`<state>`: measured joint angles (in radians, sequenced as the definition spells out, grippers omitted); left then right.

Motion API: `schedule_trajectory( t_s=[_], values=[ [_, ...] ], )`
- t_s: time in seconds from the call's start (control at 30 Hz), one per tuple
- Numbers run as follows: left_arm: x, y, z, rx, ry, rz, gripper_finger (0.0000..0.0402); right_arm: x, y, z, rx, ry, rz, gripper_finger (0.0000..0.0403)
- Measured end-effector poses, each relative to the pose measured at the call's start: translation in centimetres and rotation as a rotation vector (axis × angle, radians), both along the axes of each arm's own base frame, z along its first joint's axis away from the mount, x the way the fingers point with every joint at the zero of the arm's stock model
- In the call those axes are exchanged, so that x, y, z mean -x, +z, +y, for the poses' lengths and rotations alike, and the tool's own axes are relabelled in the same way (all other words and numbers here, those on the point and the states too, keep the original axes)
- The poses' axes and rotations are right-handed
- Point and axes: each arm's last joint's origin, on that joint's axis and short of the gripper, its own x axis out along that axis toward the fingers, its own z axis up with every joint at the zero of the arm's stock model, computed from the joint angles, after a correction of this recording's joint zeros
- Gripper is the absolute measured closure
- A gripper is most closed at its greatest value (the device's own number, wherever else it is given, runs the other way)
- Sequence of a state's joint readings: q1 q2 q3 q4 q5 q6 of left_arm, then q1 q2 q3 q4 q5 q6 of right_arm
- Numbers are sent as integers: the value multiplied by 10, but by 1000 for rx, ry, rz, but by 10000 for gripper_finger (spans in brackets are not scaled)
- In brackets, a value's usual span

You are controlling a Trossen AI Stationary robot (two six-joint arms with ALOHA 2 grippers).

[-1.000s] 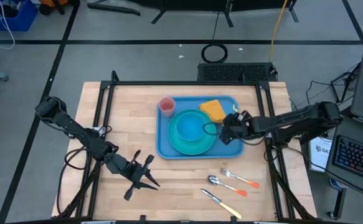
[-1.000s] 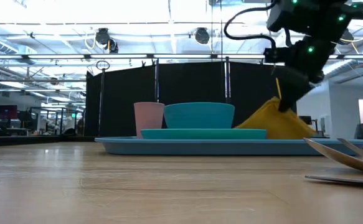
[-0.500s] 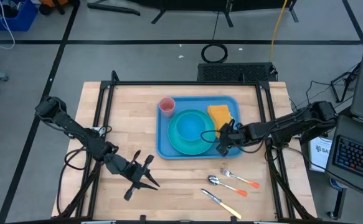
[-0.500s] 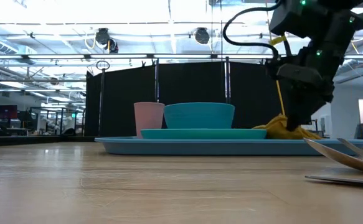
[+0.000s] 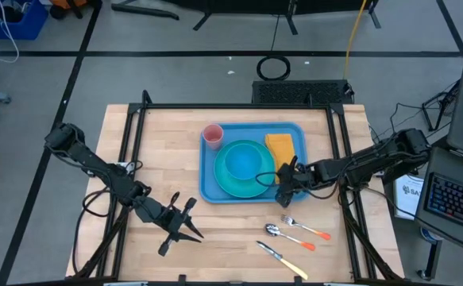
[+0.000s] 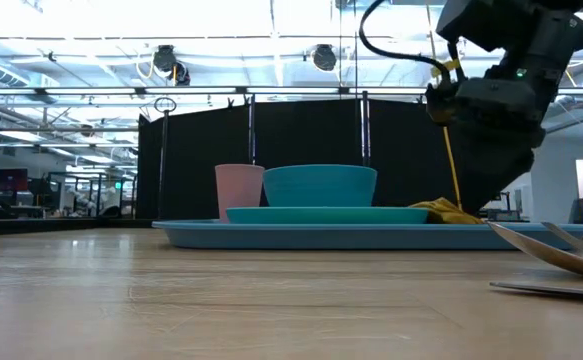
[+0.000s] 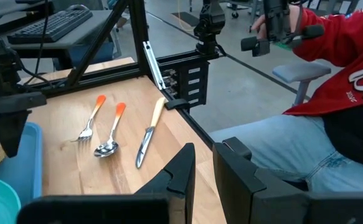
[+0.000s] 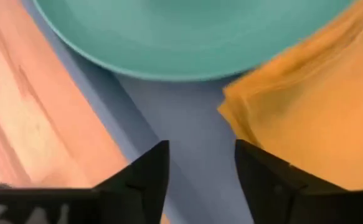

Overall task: Set up tray
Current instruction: Put the yellow napkin on the blue serving tray to the right of the blue plate

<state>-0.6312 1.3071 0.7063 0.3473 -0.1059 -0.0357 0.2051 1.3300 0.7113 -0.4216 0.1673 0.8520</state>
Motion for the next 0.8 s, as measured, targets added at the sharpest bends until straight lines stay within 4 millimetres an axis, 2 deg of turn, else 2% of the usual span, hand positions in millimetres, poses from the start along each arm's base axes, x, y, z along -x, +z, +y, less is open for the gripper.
schedule_trajectory(
  t_s=[0.2, 0.43, 0.57, 0.67, 0.8],
  values=[
    [0, 0, 0, 0, 0, 1, 339, 0, 4, -7, 112, -67, -40, 209],
    [0, 0, 0, -2, 1, 2, 339, 6, 25, -30, 380, -180, -123, 237],
    [0, -1, 0, -3, 1, 4, 339, 8, 26, -51, 421, -259, -95, 259],
    [0, 0, 0, -3, 1, 4, 339, 7, 17, -68, 343, -307, -71, 285],
    [0, 0, 0, -3, 1, 5, 339, 19, -10, -85, 296, -357, -13, 338]
  ],
)
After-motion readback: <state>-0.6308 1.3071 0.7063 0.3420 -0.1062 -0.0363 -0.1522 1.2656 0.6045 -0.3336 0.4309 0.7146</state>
